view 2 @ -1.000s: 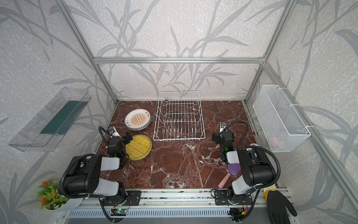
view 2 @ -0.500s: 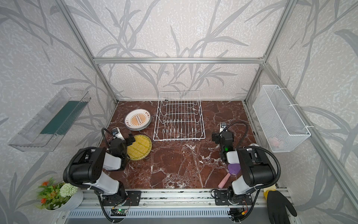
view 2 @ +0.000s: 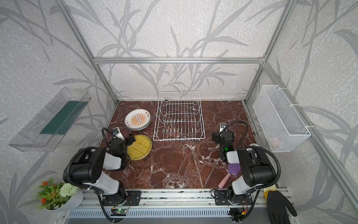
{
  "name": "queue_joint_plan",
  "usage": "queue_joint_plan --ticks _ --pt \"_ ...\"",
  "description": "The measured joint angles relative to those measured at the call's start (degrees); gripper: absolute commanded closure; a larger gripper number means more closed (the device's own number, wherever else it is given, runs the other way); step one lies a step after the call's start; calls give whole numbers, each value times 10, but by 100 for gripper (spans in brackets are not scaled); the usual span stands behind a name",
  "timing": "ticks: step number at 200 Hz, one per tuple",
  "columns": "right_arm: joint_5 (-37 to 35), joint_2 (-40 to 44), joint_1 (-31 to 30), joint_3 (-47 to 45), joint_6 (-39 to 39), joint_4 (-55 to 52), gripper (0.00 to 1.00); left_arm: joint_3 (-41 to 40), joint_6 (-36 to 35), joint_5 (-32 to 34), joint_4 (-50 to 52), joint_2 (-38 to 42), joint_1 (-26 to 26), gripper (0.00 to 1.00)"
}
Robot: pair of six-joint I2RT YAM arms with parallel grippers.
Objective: Unload the plates from the dish rack
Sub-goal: Reset both arms
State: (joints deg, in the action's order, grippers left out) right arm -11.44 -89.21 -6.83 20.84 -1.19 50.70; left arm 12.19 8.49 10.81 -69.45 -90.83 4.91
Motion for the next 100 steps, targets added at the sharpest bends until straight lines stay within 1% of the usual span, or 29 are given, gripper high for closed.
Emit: queue_joint_plan --ticks 56,84,100 --pt "0 0 0 0 0 0 1 7 -4 -8 12 0 0 1" --pt "0 0 0 0 0 0 1 70 -26 -57 96 1 -2 1" --pt "0 0 0 0 0 0 1 90 -36 -83 112 2 -4 1"
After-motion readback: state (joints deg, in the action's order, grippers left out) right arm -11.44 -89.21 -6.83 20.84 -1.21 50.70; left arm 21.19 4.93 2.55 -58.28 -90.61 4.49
